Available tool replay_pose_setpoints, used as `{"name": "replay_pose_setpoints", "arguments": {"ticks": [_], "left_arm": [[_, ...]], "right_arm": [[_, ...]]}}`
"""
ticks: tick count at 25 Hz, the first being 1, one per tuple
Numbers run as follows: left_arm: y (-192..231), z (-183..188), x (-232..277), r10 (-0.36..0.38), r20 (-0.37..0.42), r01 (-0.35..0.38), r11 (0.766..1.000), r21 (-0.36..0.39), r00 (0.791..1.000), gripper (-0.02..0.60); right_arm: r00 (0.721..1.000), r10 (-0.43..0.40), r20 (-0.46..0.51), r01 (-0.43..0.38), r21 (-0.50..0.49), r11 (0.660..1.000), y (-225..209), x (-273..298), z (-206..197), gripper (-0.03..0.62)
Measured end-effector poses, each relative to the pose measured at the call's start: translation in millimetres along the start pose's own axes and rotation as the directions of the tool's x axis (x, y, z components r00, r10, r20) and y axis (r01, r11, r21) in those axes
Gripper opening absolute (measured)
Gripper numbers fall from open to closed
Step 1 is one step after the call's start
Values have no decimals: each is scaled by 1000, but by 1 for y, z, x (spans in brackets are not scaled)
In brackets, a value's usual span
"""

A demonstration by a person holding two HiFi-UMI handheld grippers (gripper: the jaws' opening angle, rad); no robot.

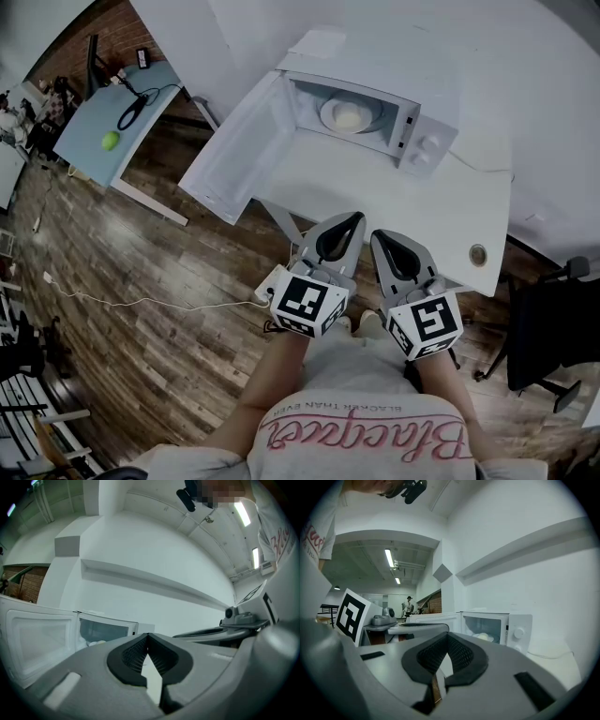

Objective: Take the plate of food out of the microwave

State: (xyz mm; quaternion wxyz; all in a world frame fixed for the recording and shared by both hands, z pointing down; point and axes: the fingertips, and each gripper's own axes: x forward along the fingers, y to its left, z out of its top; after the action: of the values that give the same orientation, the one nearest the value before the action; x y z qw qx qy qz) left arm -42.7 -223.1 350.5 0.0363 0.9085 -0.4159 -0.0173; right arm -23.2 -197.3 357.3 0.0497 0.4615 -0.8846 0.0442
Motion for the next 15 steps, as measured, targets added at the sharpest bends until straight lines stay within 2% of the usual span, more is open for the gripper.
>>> {"name": "replay_pose_setpoints", "arguments": {"ticks": [5,11,15], "left_arm": [[5,-3,3,7,-9,-7,1000,-8,1000,6],[6,-8,12,10,-21,-10,1000,-9,1000,6],[10,-9,22,10,-24,-10,1000,-7,1000,6]], "right_arm": [[1000,1,-15,-1,3,1000,-3,3,-3,11],[1000,-7,-9,7,-85,996,-9,6,-3,11],[1000,5,-2,-5,-61,998,-19,14,0,11]]}}
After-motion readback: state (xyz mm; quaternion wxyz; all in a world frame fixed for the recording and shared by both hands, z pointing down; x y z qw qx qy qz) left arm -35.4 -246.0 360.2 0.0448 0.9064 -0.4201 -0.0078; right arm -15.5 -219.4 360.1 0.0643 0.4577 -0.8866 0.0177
